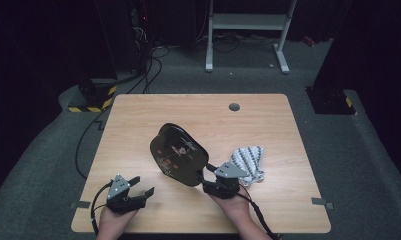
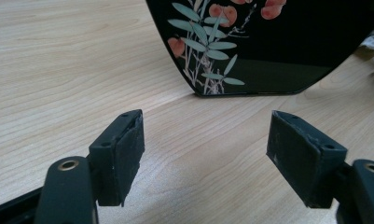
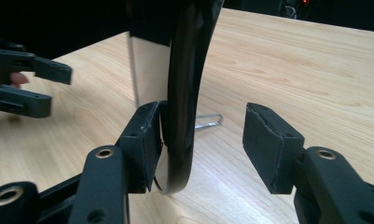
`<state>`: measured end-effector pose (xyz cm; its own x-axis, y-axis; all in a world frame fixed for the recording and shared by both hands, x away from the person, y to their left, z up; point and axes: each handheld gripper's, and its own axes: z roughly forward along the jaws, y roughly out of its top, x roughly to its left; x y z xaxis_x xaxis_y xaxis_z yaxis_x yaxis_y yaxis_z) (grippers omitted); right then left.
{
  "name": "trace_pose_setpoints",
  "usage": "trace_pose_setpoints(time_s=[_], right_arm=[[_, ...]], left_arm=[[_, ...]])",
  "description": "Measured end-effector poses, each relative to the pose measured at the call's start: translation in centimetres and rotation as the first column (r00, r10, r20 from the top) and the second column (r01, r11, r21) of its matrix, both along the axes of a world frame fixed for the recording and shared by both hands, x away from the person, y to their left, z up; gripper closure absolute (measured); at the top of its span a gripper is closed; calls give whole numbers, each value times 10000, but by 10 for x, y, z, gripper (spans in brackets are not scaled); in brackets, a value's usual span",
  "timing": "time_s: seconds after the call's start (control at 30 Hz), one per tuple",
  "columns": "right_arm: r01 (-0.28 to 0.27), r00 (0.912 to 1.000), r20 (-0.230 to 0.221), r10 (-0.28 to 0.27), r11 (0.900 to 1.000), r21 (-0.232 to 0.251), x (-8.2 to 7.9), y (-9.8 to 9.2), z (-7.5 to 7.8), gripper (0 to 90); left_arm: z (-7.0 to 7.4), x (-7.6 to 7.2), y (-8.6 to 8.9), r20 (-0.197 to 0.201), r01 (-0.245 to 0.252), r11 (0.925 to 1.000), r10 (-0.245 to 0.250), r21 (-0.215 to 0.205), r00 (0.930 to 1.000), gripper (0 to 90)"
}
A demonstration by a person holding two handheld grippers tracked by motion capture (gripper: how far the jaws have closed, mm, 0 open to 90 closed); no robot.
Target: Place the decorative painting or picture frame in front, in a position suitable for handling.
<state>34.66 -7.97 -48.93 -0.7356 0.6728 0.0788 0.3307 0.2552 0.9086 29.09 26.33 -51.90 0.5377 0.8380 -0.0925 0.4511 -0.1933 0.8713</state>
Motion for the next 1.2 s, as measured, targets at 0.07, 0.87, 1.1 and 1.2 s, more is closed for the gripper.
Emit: trace_pose_setpoints(time_s=[0.07, 0.87, 1.1, 1.2], right_arm=[[159, 9999, -64, -159, 9999, 2, 3, -2, -1, 469], [1529, 9871, -492, -1525, 9882, 49, 42, -11, -4, 479], [1320, 9912, -103, -1319, 9912, 112, 27, -15, 1, 474], [1106, 9939, -66, -1105, 9938, 135, 22, -13, 1, 473]], left_arm=[[1, -1, 1, 19, -16, 10000, 16, -39, 10000, 277], [4, -26, 16, 275, -461, 9989, 462, -32, 9986, 281], [5, -17, 10, 280, -240, 9997, 241, -37, 9993, 281], [5, -14, 6, 279, -100, 9999, 100, 20, 9996, 281]])
